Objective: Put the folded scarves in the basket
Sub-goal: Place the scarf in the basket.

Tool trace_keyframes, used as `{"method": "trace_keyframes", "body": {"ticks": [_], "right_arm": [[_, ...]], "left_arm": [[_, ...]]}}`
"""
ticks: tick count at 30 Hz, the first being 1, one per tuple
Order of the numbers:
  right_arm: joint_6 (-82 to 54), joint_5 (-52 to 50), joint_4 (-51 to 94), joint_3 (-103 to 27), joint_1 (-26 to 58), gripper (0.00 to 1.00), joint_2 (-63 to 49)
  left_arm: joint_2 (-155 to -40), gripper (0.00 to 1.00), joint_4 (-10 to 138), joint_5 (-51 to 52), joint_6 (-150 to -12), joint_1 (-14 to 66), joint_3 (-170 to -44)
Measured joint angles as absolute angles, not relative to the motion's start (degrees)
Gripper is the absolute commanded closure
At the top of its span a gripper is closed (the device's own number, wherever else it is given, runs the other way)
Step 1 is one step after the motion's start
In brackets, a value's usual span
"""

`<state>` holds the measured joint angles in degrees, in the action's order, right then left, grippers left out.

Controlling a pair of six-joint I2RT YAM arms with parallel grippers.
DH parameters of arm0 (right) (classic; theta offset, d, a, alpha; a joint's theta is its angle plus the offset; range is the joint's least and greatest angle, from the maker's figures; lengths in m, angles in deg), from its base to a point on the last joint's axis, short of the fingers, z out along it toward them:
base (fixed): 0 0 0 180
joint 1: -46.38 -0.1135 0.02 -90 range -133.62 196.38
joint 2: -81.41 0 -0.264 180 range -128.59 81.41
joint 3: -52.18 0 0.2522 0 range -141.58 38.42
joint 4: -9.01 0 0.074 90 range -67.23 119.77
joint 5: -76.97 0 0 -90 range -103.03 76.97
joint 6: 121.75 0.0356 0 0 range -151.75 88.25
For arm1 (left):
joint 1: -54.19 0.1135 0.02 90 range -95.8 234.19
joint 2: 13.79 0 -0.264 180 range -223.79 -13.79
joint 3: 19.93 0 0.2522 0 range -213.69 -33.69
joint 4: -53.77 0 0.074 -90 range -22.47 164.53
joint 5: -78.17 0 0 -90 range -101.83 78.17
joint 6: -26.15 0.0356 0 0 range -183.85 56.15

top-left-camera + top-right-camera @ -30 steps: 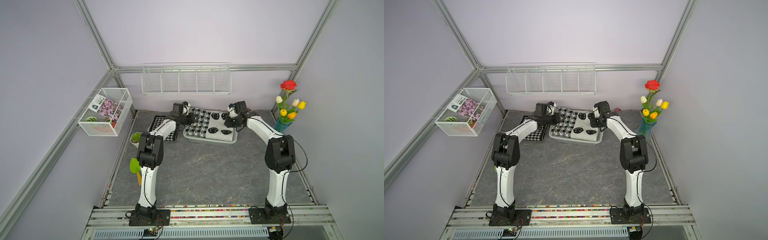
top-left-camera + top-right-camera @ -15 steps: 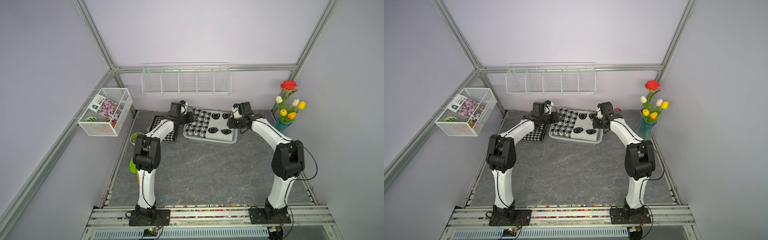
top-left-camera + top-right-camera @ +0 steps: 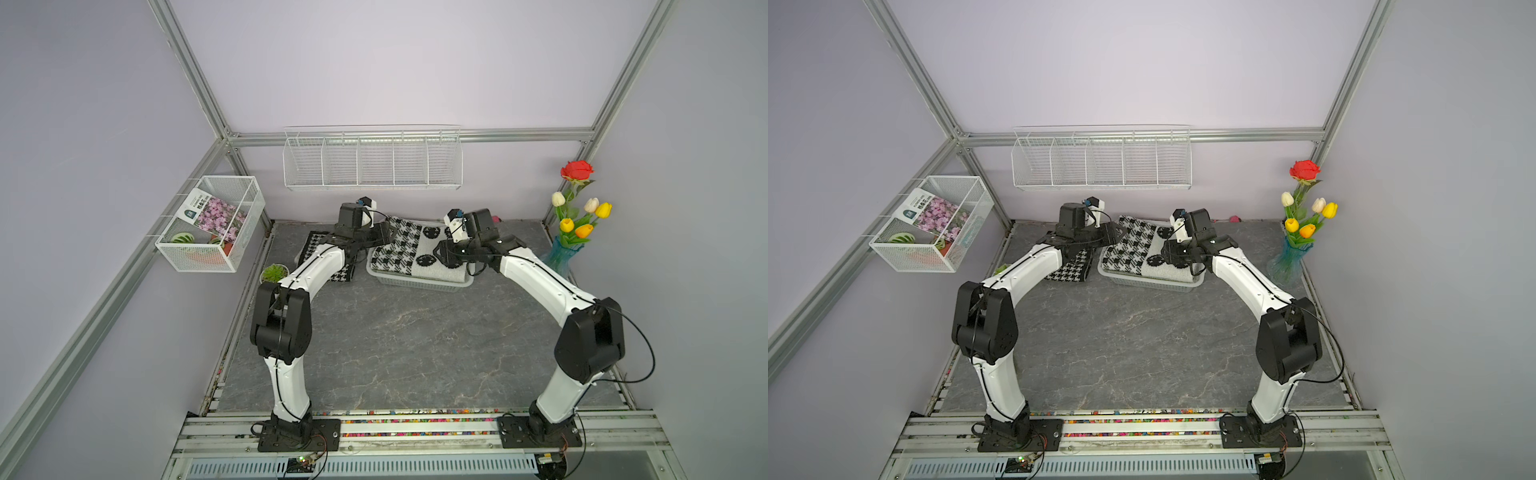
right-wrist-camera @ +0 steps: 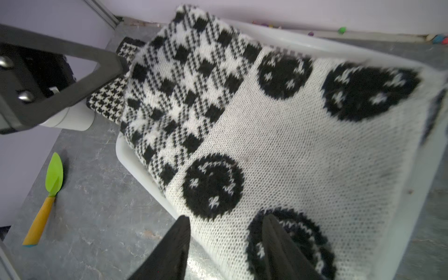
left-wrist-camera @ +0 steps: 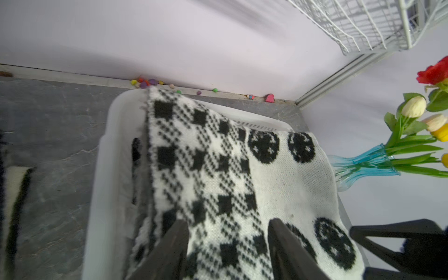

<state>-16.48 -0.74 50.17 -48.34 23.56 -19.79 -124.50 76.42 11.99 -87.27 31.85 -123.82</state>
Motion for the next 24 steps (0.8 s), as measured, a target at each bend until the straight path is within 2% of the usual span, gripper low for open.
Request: {"method": "trace_keyframes", "body": {"ticks": [6, 11, 24], "right_arm": [[-16.3, -0.9, 49.4, -43.9, 24.8, 0.50, -22.4], [-15.5, 0.0, 43.7, -38.4, 27.4, 0.53, -22.4], [-14.6, -0.5, 39.8, -33.3, 28.2, 0.54, -18.1]], "left_arm": [[-131.2, 0.43, 77.1, 12.1, -86.5, 29.1, -130.9], [-135.6, 0.43, 77.1, 12.1, -86.4, 30.9, -129.5], [-134.1, 0.45, 78.1, 12.0, -85.0, 31.5, -127.5]]}}
